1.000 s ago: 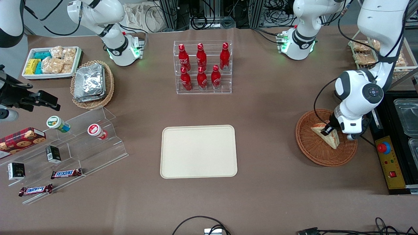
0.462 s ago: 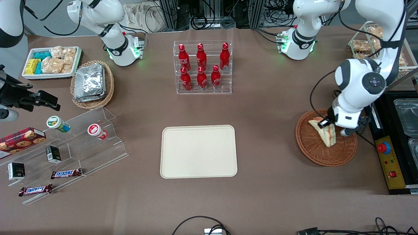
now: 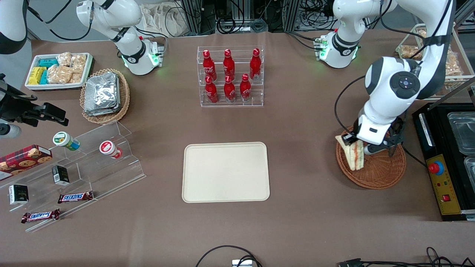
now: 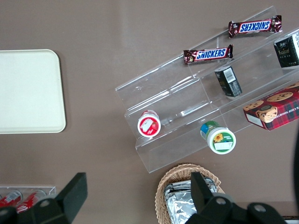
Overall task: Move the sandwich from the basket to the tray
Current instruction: 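Carry the sandwich with the left gripper over to the cream tray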
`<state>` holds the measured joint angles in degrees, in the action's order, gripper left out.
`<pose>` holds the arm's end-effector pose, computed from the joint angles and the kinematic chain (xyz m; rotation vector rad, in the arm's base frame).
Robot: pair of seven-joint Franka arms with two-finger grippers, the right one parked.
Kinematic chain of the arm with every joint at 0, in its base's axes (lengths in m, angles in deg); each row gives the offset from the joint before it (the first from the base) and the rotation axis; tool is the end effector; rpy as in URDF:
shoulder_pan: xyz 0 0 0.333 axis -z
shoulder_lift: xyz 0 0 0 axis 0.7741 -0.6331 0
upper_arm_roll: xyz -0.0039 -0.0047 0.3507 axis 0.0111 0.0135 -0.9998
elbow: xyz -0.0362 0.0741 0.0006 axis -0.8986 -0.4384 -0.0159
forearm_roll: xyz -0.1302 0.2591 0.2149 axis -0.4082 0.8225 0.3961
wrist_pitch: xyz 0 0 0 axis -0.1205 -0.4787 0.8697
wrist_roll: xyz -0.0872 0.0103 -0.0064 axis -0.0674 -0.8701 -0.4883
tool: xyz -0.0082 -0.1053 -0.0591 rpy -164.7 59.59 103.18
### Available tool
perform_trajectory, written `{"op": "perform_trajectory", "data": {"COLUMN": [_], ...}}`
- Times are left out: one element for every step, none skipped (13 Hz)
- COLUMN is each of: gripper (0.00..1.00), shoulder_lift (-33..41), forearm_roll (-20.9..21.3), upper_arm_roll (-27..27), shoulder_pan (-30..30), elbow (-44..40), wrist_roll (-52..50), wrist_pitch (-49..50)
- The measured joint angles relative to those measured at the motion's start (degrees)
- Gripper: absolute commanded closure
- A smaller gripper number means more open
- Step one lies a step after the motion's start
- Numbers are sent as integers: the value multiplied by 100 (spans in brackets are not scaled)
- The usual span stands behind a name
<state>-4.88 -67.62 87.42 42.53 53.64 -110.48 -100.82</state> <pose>0.5243 -0.1237 0.4345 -3.0994 -0.4753 -0.1432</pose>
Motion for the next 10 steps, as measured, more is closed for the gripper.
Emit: {"op": "perform_trajectory", "data": {"gripper": [90, 90, 90, 90, 90, 90, 90, 91, 91, 91], "shoulder_lift": [-15, -44, -93, -167, -262, -382, -529, -702, -902, -1121], "forearm_roll": [12, 20, 27, 43, 104, 210, 292, 321, 327, 362], "upper_arm_roll": [149, 269, 333, 353, 358, 365, 372, 375, 376, 376], "shoulder_pan": [43, 111, 210, 338, 469, 605, 754, 907, 1053, 1188], "elbow": [-200, -356, -486, -616, -743, -891, -1072, -1310, -1604, -1922], "wrist_roll": [-2, -6, -9, -7, -4, -4, -7, -19, -64, -149], "wrist_pitch": [80, 116, 134, 143, 144, 156, 219, 364, 574, 800]}}
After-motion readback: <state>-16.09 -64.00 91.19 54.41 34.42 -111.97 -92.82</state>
